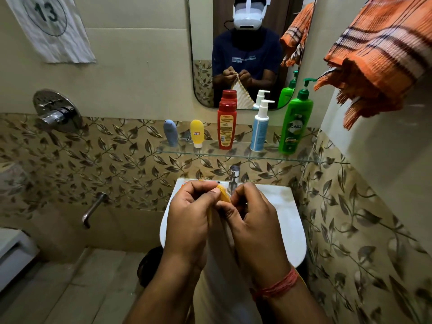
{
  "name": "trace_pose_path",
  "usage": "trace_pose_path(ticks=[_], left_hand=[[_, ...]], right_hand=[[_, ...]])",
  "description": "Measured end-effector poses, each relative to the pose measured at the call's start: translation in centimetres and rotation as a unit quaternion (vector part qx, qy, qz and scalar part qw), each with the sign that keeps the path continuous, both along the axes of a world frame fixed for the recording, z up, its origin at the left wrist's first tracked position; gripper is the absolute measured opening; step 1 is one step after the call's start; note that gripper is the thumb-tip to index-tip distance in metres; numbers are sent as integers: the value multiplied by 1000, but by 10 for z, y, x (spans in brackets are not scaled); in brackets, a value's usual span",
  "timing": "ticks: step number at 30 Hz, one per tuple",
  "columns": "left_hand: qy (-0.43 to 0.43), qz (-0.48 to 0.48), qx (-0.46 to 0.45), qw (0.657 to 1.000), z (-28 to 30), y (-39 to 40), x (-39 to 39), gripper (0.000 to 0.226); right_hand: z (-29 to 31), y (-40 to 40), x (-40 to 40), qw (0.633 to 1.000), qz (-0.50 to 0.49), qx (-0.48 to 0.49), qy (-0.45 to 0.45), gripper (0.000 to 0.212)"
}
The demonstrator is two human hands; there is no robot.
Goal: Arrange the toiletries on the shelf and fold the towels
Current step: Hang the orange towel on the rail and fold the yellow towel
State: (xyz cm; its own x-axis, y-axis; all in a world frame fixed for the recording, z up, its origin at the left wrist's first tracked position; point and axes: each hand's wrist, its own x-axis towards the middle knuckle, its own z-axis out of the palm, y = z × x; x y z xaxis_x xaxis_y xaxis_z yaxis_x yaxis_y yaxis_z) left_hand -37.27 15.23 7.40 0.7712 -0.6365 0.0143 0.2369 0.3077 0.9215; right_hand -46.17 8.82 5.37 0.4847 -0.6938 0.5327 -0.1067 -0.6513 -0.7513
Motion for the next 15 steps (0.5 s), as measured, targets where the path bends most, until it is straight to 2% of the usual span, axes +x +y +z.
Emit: trace_pose_path(ticks=[2, 5, 9, 12, 15], left_hand=[[-10, 43, -14, 999, 2, 3, 9, 25], [-26, 137, -60, 988, 12, 10, 35, 22], [-28, 266, -85, 960, 18, 20, 76, 25], [-13, 309, -81, 947, 11, 25, 100, 26], [-1, 330, -73, 941, 4, 29, 119, 27]], right_hand=[[-2, -5, -6, 995, 88, 22, 31, 23], [-22, -15, -24, 972, 197, 14, 128, 12], [-51, -34, -38, 946, 222, -19, 237, 26], [-54, -45, -41, 918, 235, -55, 314, 31], [-49, -54, -42, 910, 195, -100, 351, 36]])
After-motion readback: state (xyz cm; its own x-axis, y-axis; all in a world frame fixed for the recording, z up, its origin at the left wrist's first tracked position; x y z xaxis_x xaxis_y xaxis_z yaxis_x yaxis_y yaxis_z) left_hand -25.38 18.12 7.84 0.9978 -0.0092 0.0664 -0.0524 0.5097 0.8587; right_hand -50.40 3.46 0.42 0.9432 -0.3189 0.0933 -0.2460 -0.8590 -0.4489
